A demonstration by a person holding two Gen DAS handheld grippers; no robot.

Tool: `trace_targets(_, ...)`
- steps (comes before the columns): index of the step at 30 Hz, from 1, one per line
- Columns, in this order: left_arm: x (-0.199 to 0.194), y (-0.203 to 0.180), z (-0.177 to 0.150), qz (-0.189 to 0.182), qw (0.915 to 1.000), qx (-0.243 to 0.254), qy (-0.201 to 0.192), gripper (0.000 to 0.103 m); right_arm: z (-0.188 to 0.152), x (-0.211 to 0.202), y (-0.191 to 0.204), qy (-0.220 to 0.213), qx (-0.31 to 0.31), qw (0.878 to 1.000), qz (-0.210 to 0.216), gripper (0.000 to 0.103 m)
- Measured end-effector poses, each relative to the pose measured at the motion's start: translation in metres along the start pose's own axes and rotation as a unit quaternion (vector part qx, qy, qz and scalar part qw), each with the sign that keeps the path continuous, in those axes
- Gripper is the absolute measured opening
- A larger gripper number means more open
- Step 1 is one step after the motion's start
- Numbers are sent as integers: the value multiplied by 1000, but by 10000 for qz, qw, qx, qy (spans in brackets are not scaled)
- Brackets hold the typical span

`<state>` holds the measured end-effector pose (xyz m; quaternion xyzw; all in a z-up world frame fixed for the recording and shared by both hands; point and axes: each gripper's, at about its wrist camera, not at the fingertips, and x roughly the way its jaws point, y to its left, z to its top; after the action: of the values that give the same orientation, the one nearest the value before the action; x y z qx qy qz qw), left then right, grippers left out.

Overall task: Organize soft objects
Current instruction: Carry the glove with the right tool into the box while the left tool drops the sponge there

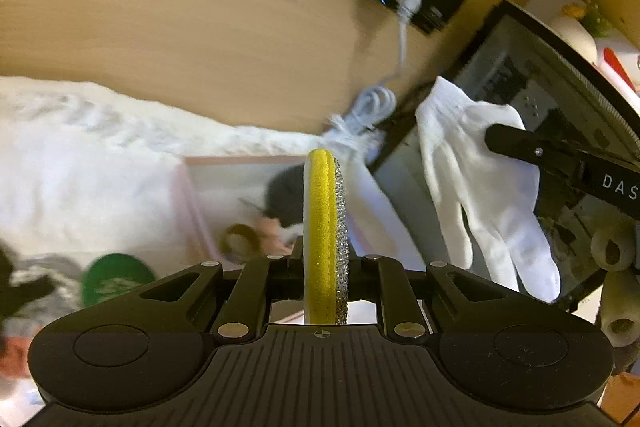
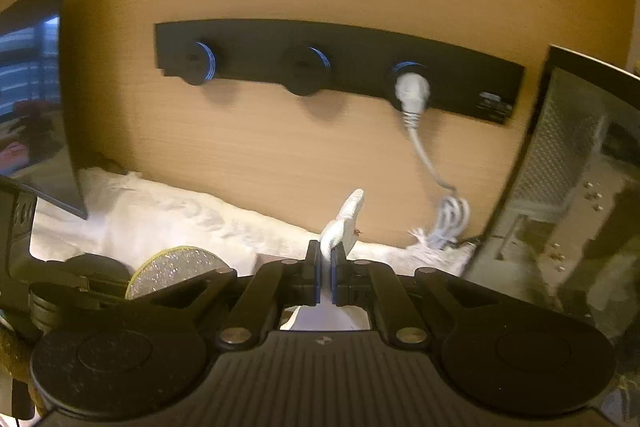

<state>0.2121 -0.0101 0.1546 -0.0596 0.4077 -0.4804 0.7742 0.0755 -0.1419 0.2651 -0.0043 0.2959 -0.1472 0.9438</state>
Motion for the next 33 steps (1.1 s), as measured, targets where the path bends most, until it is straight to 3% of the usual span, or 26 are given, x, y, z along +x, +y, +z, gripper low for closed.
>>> trace_targets(9,49,-5,8,-24,9995,-135,274,17,2,13,-17,39,61,10000,36,5)
trace_targets(12,84,8,13,-618,9976,-127,279,23,1,29,-22,99,143,9998,105,5)
trace_targets(14,116,17,7,-31,9977,4,684,23,-1,44,-25,226,165,9996,92,5)
trace_targets(16,129,22,-2,368,9968,109,696,24,-7,58,-26,350,150,9992,77,5)
trace_targets(21,119,22,-4,384,9977,242,507,24,-24,90,-31,700,230,9972,122,5)
trace_targets(25,90,14,1,772,9957,510,-65,24,-33,116,-30,891,235,9957,83,5)
trace_targets(28,66,19,4,684,9962,310,-439,24,-43,139,-27,1186,296,9921,280,8)
trace_targets(31,62,27,5,359,9993,96,7,24,-54,158,-22,1489,658,9843,684,18)
trace_targets(33,58,29,-1,281,9993,212,152,24,-60,163,-18,1585,883,9789,940,22)
